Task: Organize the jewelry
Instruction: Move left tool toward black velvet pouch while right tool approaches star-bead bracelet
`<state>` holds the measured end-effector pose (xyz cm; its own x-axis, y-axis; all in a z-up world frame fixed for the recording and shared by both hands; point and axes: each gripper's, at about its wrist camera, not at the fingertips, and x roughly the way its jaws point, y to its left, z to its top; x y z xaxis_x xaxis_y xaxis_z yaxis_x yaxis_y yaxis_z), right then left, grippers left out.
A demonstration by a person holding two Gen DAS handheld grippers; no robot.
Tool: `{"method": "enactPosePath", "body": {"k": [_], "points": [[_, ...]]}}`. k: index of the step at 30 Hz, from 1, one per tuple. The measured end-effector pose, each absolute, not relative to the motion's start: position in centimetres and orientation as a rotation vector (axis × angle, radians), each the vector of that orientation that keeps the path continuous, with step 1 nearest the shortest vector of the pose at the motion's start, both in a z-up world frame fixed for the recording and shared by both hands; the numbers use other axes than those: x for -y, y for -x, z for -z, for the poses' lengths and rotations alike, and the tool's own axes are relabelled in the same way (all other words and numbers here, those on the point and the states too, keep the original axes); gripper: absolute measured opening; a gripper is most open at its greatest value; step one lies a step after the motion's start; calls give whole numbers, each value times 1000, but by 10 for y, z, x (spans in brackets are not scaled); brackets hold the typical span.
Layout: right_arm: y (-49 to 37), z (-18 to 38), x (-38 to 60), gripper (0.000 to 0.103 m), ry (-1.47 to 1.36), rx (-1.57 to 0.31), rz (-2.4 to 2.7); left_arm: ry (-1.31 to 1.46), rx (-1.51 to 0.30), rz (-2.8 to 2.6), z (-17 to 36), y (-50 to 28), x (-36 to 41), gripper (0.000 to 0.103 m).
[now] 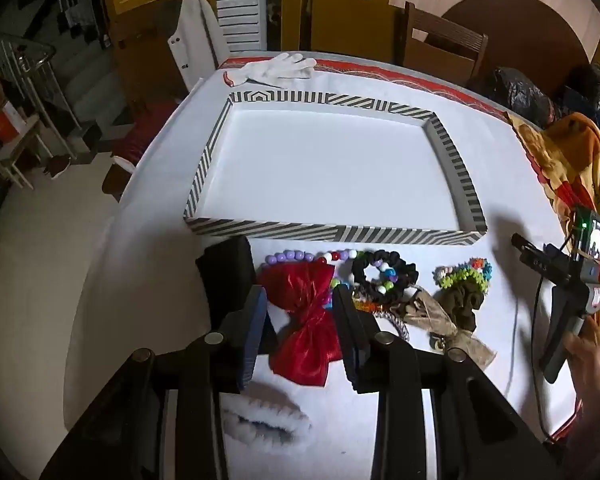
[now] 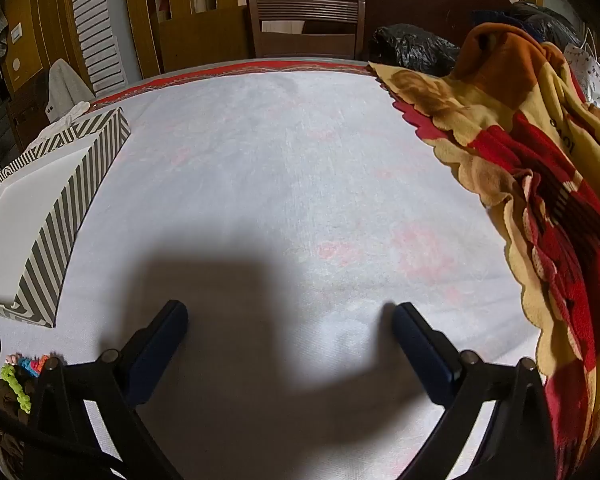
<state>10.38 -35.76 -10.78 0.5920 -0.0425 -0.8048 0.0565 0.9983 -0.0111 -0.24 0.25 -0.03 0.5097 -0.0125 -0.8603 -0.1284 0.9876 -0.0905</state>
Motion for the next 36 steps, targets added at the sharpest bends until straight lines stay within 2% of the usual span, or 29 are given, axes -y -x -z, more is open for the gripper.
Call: {"method": "enactPosePath", "body": {"k": [6,10,23,36], "points": [[-104,107,358,103,-14,-945,54,89,-1076,-111,4,14,-1,47],[-85,102,355,103,14,-1028,58,24,-1095,-145,2,24,7,47],[7,14,289,103,9,-870,-48,110,-1185,-174,16,48,9,47],[34,-2,244,103,55,-873,-122,133,-1121,-184,2,68,5,47]]}}
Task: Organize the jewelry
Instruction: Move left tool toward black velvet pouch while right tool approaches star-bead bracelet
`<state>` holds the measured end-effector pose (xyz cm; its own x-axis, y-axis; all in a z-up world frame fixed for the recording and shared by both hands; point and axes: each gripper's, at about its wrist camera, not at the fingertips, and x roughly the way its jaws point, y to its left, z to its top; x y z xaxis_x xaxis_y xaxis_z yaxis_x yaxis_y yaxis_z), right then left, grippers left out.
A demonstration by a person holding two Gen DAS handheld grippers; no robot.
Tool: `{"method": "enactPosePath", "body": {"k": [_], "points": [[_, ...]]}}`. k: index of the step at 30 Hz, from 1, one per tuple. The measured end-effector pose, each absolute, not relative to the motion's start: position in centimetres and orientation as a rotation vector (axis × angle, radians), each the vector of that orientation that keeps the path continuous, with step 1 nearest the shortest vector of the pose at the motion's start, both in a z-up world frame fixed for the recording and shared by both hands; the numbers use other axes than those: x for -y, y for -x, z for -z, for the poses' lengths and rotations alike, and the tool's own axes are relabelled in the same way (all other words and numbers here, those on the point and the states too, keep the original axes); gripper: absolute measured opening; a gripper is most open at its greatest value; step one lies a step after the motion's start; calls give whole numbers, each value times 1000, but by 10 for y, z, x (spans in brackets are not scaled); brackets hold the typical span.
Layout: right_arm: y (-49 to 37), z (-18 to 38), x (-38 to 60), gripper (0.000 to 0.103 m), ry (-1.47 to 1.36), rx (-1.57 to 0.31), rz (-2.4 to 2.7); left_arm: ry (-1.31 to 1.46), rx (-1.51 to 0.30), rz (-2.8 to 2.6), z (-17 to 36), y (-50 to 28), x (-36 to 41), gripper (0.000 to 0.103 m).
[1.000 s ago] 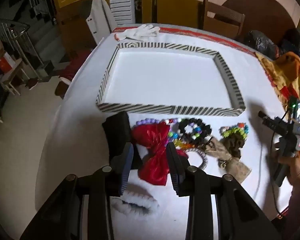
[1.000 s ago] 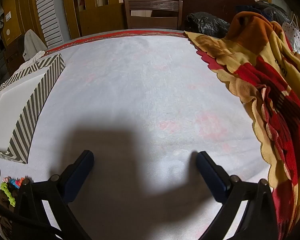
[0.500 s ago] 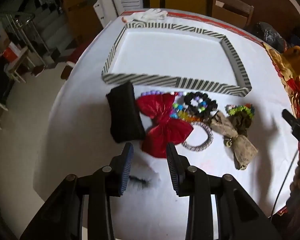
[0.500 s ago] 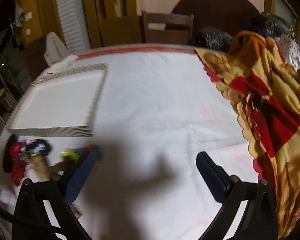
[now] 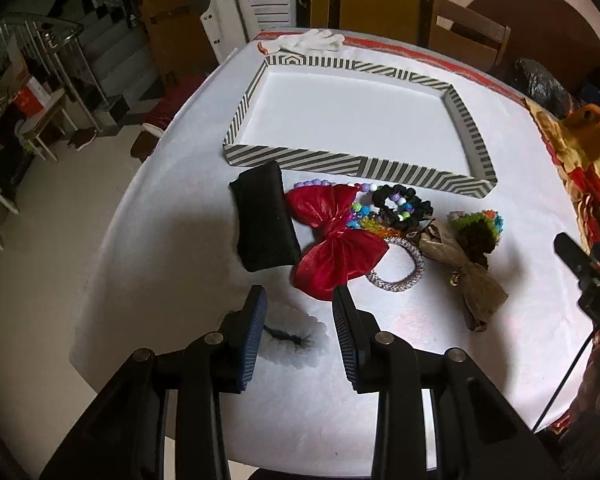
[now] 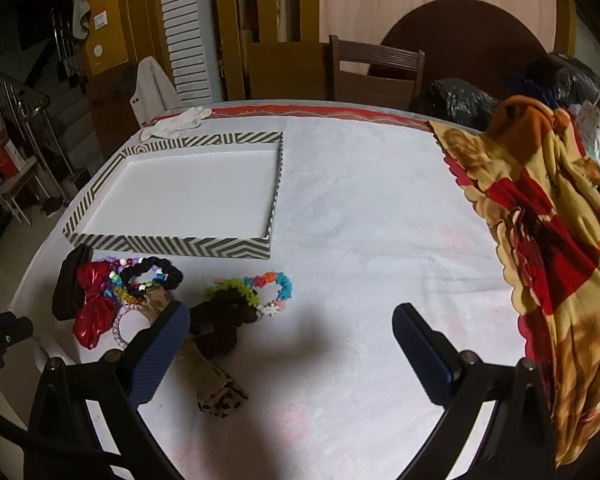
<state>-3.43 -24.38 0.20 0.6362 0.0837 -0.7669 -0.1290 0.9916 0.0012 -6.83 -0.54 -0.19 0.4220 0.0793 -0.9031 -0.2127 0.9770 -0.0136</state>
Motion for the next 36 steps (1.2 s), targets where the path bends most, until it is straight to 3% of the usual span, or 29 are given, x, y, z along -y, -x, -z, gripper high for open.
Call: {"method": "enactPosePath", "body": {"k": [36], "points": [[37,-3,236,103,70,-905,-154,208,-1156,-177,14,66,-23,47]]}}
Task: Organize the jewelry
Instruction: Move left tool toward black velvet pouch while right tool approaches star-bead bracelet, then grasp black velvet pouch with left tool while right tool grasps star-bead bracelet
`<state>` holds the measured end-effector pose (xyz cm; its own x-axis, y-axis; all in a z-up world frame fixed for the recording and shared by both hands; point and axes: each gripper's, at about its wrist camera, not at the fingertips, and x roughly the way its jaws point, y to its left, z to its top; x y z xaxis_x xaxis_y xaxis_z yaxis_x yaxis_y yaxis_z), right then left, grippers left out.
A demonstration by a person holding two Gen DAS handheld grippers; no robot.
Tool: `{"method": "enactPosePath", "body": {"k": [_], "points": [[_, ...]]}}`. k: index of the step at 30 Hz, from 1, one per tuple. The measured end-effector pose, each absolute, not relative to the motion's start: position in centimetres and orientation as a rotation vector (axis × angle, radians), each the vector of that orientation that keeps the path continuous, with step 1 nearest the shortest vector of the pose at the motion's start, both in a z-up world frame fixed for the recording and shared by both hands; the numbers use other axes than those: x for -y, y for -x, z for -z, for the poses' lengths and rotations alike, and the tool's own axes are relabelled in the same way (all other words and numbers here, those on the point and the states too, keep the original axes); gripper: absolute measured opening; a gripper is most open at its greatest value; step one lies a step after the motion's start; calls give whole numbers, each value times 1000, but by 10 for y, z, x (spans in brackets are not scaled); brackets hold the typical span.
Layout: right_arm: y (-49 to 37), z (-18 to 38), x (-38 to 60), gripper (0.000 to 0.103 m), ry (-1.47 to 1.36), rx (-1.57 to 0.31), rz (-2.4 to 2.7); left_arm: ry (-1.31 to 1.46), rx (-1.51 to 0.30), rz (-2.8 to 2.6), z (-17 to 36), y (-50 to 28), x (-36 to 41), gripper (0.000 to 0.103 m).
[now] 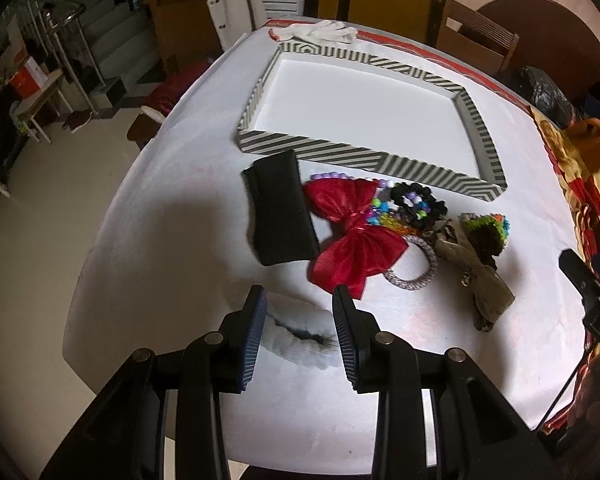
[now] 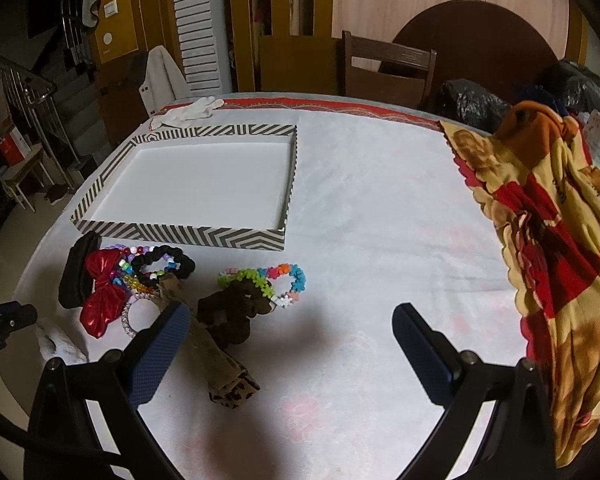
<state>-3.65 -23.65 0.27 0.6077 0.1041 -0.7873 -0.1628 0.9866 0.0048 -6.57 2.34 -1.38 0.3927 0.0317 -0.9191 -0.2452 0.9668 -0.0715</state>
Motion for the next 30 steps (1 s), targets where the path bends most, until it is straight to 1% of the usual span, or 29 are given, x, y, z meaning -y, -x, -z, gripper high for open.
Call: {"method": "enactPosePath", "body": {"k": [5,13,21,30], "points": [[34,2,240,103,28,-937,-185,255,-1169,-181,18,62,-37,47],[33,5,242,103,-13,-945,-207,256,-1183,-180,21,58,-44,47],[34,8,244,103,-20,-959,-217,363,-1213,-150,31,55,-63,47],[24,20,253,102,-44,-991,-233,410,-1209,-140,36,43,-71,48]]}}
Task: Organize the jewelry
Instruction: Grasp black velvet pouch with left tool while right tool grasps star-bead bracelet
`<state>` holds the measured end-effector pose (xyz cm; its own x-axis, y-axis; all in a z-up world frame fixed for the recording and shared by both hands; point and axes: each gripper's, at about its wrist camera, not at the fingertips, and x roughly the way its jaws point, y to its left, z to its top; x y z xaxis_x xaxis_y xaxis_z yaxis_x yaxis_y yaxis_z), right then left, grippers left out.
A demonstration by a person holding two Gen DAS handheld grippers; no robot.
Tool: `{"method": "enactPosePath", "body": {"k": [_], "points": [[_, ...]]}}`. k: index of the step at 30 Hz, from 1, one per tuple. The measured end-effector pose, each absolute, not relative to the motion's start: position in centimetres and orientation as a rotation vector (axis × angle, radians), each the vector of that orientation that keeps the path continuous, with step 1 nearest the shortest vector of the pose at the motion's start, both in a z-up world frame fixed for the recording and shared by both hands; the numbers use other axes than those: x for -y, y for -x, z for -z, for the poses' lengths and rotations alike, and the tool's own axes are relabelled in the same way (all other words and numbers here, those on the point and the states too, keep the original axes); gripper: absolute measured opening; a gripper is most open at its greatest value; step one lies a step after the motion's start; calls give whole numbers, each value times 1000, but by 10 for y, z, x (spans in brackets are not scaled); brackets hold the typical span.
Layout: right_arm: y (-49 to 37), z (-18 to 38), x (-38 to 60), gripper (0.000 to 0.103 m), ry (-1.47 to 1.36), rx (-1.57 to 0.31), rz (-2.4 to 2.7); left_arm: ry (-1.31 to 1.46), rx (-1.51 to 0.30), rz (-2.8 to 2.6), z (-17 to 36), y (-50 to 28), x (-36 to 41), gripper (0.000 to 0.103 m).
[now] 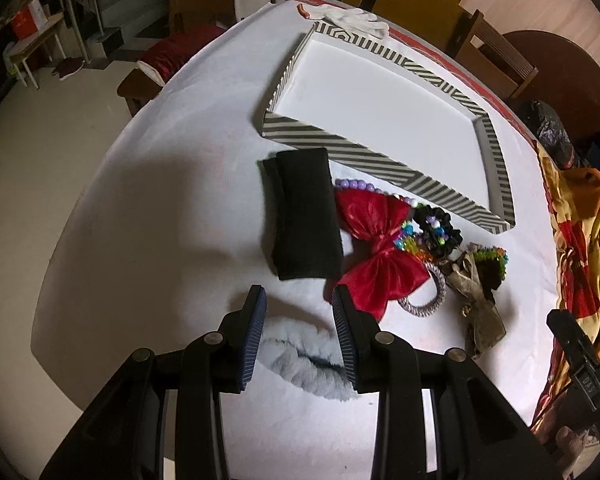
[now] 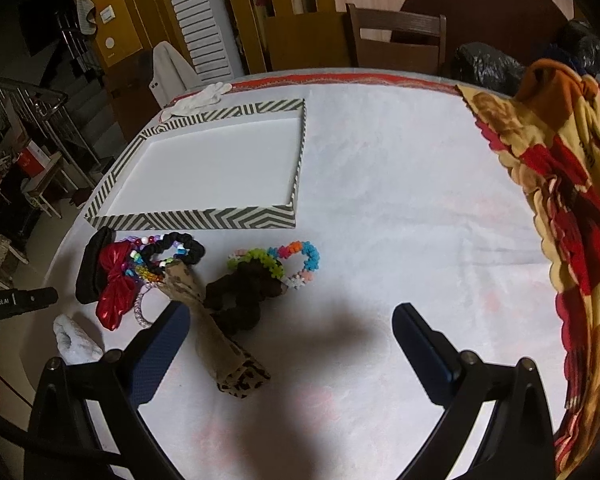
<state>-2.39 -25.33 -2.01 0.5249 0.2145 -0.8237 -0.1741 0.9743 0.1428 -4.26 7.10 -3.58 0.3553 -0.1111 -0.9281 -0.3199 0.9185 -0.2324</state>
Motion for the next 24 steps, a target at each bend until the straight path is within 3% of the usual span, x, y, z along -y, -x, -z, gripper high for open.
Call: {"method": "enactPosePath", "body": {"k": [3,7,13,15,24], "points": [[15,29,256,97,-52,-1006,-236,430,-1220,-125,41,34,-73,52],[-5,40,257,75,-69,-1042,-244,442,-1234,-113,49,20,-73,52],[-30,58,246,53,-80,-1079,-316,484,-1255,-99,63,0,-78,53],[-35,64,242,49,-68,-1097,-334,490,-1258,-100,67,-5,-80,53],[-50,84,227,49,-48,-1136,-394,523,-1274,-66,82,-24,-83,60]]}}
